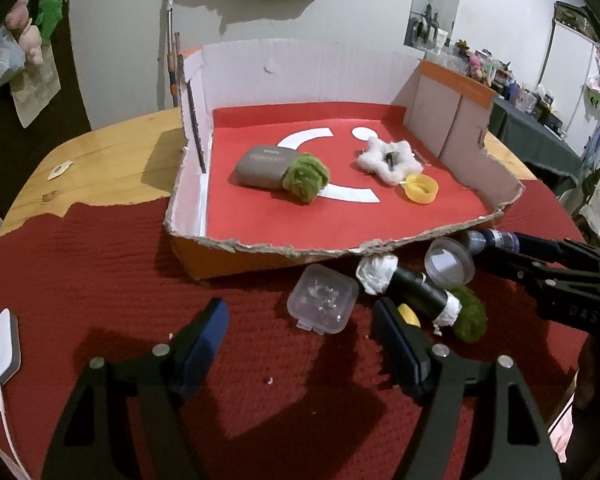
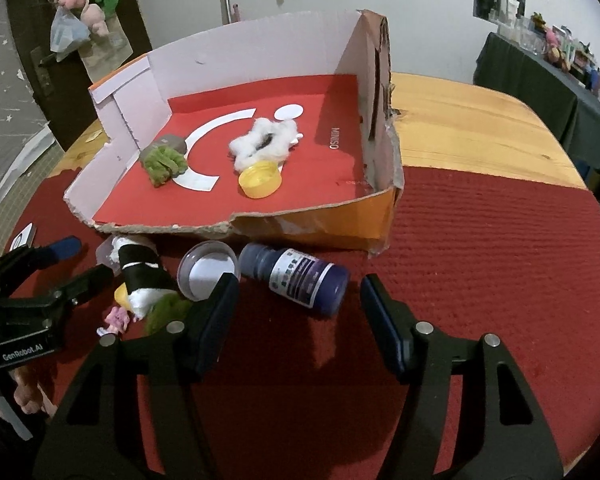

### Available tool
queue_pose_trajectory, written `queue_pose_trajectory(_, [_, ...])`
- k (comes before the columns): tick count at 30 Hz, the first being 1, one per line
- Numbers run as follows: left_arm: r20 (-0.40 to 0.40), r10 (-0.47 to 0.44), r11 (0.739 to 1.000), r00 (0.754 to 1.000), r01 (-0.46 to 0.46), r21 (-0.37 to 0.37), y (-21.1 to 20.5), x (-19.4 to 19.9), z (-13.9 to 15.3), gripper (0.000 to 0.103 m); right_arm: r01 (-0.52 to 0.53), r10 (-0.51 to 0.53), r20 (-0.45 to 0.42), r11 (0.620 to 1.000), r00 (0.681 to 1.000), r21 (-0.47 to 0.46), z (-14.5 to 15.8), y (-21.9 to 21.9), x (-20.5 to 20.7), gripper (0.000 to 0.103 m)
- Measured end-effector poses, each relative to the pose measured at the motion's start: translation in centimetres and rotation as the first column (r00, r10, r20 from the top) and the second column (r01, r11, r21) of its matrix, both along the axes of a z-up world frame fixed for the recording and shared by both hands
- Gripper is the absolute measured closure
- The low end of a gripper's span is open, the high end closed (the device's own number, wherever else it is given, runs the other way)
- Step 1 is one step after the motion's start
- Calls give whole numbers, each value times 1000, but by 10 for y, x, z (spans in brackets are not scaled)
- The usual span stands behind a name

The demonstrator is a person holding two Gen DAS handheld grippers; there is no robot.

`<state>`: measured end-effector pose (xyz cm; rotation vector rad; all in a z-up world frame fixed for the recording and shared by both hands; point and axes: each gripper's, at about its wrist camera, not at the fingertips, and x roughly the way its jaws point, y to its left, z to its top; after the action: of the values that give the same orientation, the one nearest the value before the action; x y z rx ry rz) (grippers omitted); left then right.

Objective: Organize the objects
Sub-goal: 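Grasp the dark blue bottle with the right gripper while the left grasps the clear plastic case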

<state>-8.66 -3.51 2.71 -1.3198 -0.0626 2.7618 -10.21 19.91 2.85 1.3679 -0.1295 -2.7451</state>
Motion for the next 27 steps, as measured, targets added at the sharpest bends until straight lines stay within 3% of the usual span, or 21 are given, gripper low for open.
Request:
queue_pose_trajectory(6, [15,-3,1000,1000,3,8,-1,-4,-4,32,3,-3,1,1000,1000,-14,-3,-2,-8,41])
queue_pose_trajectory(27, [21,-11,1000,1000,11,-7,6,-11,-9,35,18,-18,1,1000,1000,-6,-10,-6,-19,41])
